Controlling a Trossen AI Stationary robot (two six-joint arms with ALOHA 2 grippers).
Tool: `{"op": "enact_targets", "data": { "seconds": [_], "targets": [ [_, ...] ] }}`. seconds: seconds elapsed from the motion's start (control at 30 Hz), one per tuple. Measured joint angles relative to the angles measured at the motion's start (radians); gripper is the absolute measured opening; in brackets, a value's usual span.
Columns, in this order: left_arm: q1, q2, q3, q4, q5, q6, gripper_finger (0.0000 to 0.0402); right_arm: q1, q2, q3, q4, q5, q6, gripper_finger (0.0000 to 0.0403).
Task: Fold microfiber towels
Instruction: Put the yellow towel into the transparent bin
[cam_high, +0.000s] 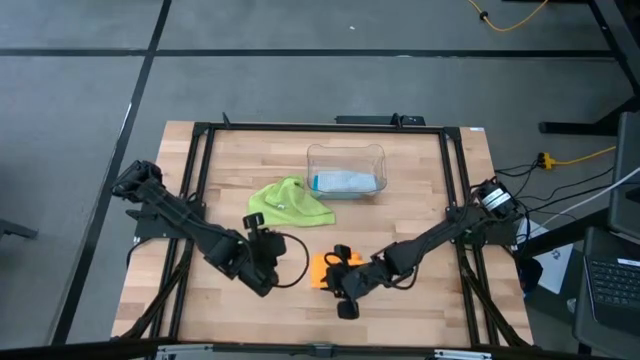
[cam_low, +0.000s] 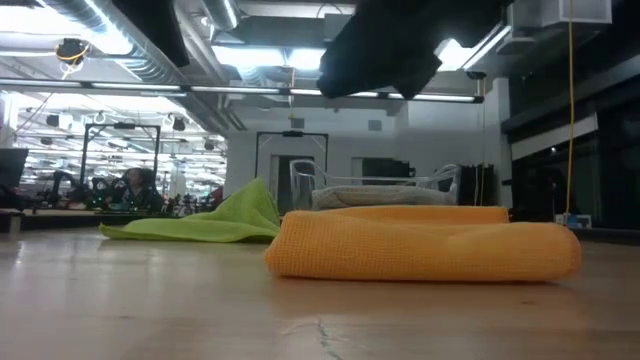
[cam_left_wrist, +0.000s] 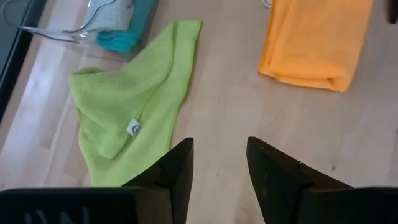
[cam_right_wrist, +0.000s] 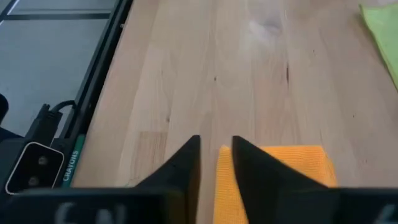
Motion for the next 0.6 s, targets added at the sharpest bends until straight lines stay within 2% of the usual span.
{"op": "enact_targets", "data": {
  "seconds": [0.1, 0.23, 0.6],
  "targets": [
    [-0.002, 0.000, 0.000, 0.002, -0.004, 0.000, 0.0141, -0.014, 0.000, 0.000, 0.002, -0.002, -0.004, 0.0135],
    [0.001, 0.000, 0.000, 0.002, -0.008, 0.001, 0.0141, -0.026, 0.000, -0.001, 0.002, -0.001, 0.066, 0.0164],
    [0.007, 0.000, 0.000, 0.013, -0.007, 0.001, 0.0141, 0.019, 0.039, -0.002, -0.038, -0.078, -0.085, 0.0172]
  ]
}}
